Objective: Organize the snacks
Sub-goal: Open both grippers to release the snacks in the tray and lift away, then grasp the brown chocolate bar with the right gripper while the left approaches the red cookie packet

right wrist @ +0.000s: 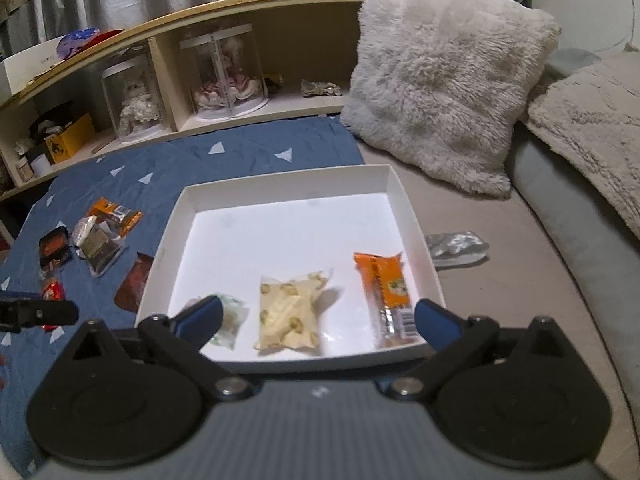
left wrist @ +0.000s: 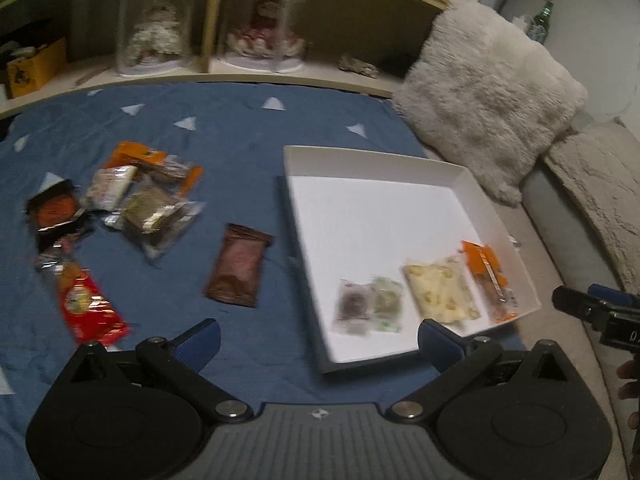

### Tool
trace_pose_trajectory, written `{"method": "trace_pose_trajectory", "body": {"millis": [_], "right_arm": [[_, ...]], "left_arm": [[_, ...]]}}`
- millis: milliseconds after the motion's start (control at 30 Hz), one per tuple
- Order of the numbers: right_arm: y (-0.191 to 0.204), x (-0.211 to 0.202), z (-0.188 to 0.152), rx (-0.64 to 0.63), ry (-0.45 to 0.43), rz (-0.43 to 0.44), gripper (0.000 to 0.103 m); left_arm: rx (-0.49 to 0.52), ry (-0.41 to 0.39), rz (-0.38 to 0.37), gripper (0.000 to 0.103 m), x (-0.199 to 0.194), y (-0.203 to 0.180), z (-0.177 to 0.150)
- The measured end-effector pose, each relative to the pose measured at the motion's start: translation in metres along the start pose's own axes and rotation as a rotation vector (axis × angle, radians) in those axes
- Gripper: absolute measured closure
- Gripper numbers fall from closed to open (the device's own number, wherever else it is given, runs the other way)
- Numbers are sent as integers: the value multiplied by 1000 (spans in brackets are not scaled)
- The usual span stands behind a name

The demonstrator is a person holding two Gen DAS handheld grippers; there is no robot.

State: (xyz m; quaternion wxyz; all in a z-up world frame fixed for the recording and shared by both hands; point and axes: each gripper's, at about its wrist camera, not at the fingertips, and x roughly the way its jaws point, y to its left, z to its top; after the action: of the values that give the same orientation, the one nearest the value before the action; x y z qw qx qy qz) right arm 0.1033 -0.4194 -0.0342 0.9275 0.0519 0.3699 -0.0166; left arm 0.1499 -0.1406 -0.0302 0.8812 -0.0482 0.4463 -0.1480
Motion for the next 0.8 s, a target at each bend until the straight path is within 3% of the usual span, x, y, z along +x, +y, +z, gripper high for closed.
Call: {"method": "trace_pose_trajectory", "body": {"millis": [800], "right_arm": [[139, 55, 13, -57, 9, 172, 0]], "left_arm": [[-155, -55, 173, 0, -34, 140, -3]]}}
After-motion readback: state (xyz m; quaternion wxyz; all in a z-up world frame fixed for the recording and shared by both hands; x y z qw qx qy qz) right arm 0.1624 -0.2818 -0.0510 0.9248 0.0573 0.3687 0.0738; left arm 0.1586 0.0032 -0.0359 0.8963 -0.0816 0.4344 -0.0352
